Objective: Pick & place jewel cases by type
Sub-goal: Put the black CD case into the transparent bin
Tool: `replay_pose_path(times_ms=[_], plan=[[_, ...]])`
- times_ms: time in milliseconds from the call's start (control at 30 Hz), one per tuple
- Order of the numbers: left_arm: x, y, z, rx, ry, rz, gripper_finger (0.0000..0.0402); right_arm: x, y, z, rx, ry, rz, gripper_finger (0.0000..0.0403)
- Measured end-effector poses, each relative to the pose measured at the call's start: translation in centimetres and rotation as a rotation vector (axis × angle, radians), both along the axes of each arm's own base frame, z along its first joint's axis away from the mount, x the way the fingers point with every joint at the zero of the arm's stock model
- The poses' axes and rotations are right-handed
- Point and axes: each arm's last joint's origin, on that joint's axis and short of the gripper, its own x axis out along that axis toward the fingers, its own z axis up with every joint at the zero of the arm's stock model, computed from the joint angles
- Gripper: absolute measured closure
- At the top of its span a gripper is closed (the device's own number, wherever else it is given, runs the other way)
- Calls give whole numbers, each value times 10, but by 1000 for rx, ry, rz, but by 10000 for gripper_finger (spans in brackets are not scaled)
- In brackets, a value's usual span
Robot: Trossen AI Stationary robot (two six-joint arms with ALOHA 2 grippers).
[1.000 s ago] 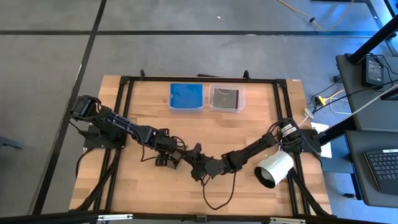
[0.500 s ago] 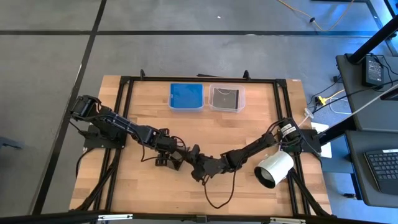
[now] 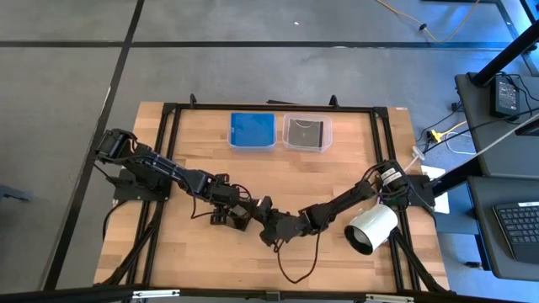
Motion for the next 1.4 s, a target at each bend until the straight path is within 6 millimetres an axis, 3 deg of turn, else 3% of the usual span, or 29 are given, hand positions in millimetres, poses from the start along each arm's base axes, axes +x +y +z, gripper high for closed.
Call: replay_pose_path(times_ms=[300,600,933,1400], plan=[[-1,3,0,-14,19,36,155,-3,5,-2,-1,16,14,333],[-10,11,2,-13,107,93,155,-4,5,-4,33,24,-6,339],[-43,29,18,124,289,230,155,-4,5,-5,34,28,-9,339],[-27,26,20,198,90,259,155,-8,11,-5,-2,30,-42,358]])
